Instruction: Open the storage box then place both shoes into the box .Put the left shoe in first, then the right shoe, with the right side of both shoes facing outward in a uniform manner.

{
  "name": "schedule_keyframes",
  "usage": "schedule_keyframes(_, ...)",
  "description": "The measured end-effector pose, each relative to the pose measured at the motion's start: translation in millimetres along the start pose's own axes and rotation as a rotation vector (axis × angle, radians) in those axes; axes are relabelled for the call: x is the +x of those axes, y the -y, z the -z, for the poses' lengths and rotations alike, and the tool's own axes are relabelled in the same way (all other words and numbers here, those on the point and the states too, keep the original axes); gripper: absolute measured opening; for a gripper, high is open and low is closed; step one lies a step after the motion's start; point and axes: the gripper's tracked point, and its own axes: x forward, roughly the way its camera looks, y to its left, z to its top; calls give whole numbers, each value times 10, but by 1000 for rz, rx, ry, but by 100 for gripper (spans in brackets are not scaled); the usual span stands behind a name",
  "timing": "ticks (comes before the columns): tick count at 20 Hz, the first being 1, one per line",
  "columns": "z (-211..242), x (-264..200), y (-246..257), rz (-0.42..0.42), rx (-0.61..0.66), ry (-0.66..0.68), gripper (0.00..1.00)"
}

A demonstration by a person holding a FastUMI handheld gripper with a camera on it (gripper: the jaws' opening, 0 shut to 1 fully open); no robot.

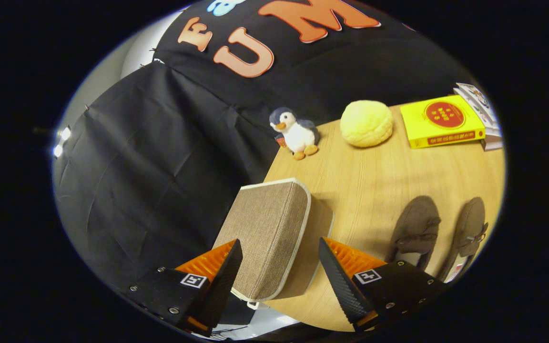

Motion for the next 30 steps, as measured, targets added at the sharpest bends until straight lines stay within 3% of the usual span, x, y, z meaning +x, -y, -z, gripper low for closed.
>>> schedule_keyframes(6, 271, 384, 52, -54, 29, -110, 96)
schedule_keyframes(14, 450, 695, 59, -126, 92, -148, 96)
schedule_keyframes(19, 446, 769, -49, -218, 237, -159, 96)
schedule_keyframes(22, 346, 606, -74, -230, 216, -111, 88)
schedule_keyframes(27, 95, 279, -307, -332, 274, -51, 71)
schedule_keyframes(30, -25, 220, -532, -372, 253, -20, 54)
